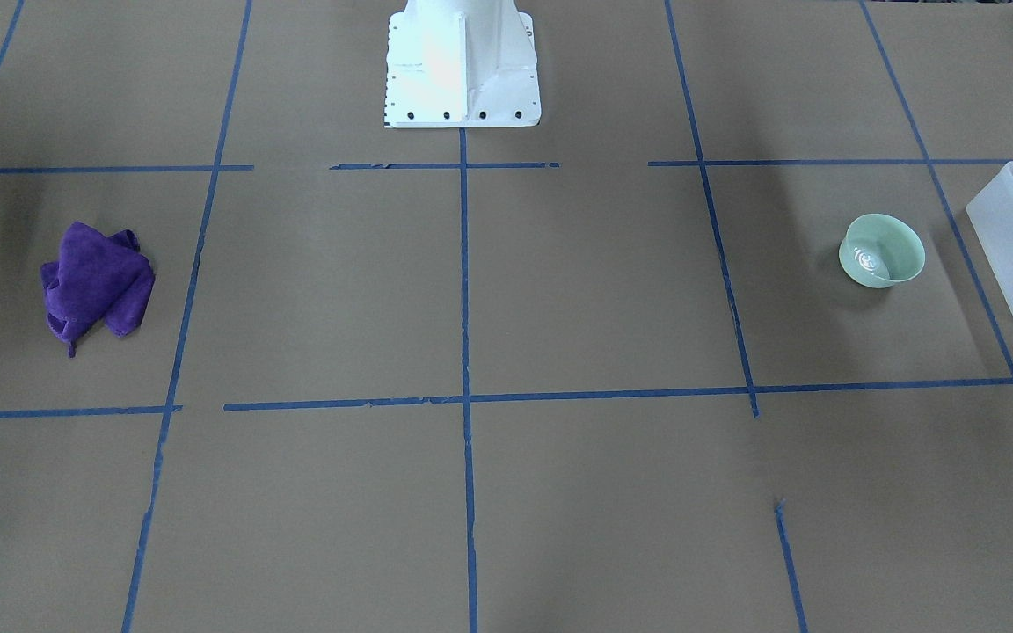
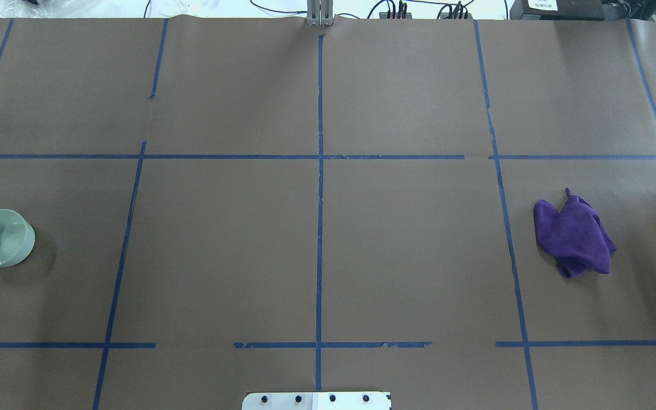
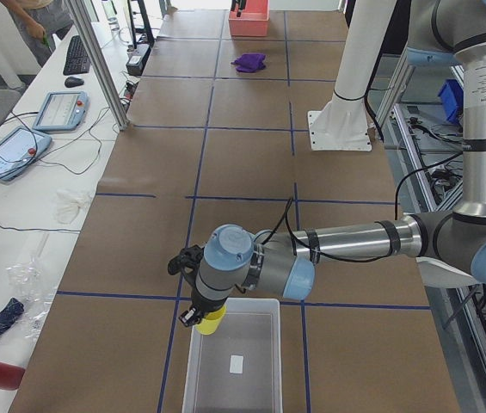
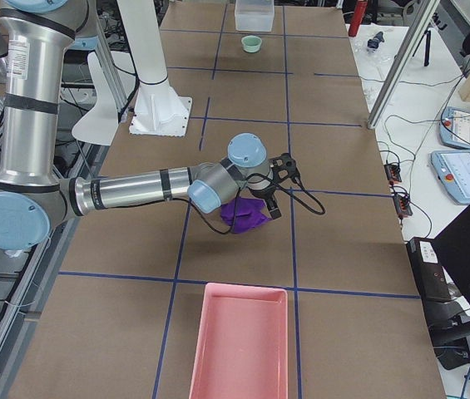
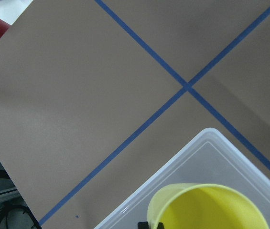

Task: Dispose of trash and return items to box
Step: 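Carry the yellow cup with the left gripper into the clear bin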

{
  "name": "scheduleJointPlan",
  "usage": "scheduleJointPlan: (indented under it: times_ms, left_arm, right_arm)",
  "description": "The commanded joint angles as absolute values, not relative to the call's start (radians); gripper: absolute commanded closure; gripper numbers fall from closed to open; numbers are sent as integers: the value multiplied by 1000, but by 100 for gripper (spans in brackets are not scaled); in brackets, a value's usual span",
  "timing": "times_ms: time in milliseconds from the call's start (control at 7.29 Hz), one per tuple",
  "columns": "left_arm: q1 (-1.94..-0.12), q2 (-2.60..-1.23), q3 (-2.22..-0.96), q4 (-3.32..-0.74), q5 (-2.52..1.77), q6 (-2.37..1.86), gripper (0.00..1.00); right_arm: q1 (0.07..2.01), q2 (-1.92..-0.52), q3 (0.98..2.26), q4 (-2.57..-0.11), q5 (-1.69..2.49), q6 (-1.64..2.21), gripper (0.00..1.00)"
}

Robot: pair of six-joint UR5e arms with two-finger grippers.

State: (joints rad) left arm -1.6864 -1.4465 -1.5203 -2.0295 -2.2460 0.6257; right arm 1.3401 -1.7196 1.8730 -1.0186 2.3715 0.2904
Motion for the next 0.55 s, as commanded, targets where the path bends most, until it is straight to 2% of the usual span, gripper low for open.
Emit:
scheduleJointPlan:
  times_ms: [0, 137, 412]
  left_arm:
    - [-1686, -1375, -1431, -2258, -2293, 469, 100]
    - [-1680, -1305, -1424, -2335, -2349, 453, 100]
    - [-1608, -1275, -1422, -2358, -2413, 449, 100]
  right_arm:
    - [1339, -1720, 1873, -1019, 2372, 291, 0]
    - [1339, -1720, 1873, -1019, 2370, 290, 0]
    - [1338, -1720, 1873, -1017, 2370, 290, 0]
